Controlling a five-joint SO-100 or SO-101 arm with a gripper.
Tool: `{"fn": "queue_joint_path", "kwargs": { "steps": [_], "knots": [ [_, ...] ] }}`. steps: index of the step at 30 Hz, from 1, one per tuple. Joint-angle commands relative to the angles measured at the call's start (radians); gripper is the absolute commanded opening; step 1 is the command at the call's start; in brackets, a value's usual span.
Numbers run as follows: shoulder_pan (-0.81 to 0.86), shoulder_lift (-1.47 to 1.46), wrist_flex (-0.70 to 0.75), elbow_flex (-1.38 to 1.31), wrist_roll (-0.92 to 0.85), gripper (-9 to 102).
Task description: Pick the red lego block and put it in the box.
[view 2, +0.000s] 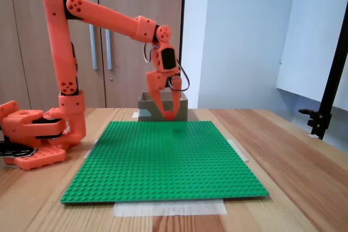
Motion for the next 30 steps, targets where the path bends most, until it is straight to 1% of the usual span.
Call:
{"fn": "queue_joint_path", "kwargs": {
  "steps": [1, 8, 13, 19, 30],
  "knots": [
    [-0.021, 0.075, 0.031, -0.083, 0.018, 3],
    [-0.087, 0.11, 0.106, -0.207, 0.028, 3],
    [-0.133, 0.127, 0.121, -0.275, 0.034, 3],
    [-0.206, 0.132, 0.114, -0.295, 0.021, 3],
    [-0.331, 0.13, 0.046, -0.295, -0.003, 2]
  ]
}}
